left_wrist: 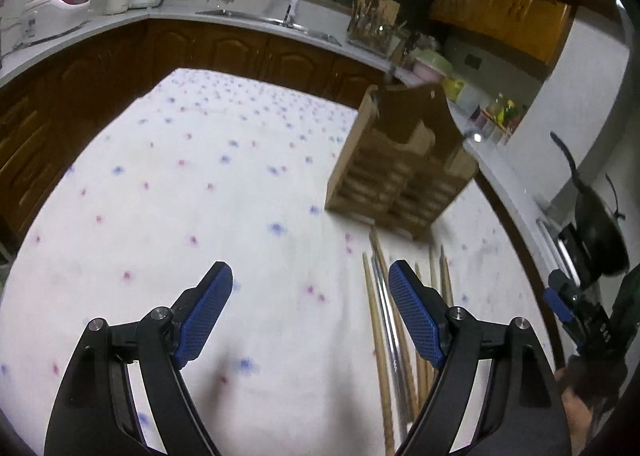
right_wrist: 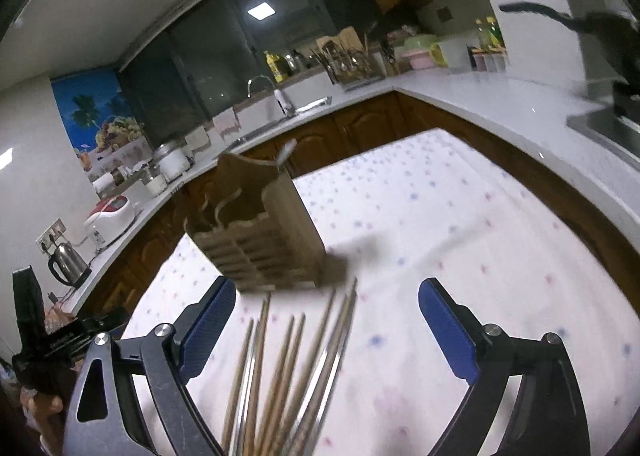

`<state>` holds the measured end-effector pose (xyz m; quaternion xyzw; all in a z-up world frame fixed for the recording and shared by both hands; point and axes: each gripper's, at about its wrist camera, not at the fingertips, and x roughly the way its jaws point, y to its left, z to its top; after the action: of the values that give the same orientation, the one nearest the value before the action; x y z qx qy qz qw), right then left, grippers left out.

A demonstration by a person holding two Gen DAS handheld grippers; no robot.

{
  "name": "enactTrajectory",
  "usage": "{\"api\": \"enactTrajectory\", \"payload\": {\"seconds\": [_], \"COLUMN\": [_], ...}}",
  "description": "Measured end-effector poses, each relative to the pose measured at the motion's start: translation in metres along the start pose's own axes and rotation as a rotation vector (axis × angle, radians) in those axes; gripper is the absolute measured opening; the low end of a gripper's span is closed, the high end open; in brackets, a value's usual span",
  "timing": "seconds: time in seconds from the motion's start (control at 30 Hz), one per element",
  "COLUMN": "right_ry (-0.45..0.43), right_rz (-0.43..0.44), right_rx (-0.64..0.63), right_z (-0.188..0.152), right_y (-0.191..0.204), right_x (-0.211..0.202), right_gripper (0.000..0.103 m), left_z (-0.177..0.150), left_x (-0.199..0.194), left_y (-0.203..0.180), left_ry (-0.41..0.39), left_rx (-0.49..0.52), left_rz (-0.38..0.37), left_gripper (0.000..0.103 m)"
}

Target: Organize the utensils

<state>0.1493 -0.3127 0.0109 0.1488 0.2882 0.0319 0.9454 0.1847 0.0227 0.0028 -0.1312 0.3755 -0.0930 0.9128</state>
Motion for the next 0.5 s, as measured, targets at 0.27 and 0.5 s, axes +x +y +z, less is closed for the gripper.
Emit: {"api": "enactTrajectory", "payload": {"seconds": [0.27,0.5], "right_ry": [0.051,0.202], "right_rz": [-0.03,-0.02], "right_rx": [-0.008,-0.132], "right_z": [-0.02,-0.041], "right_y": [-0.008,0.025], "right_x": [-0.001,0.037], "right_gripper": [0.093,0.062], "left_z": [-0.021,-0.029], "left_x": [0.008,0.02], "left_y": [-0.004,-0.005], "left_ry": [0.046,0.108], "left_rx": [0.018,0.035], "left_rz": [0.031,0.08], "left_gripper": [0.082,0.082]}}
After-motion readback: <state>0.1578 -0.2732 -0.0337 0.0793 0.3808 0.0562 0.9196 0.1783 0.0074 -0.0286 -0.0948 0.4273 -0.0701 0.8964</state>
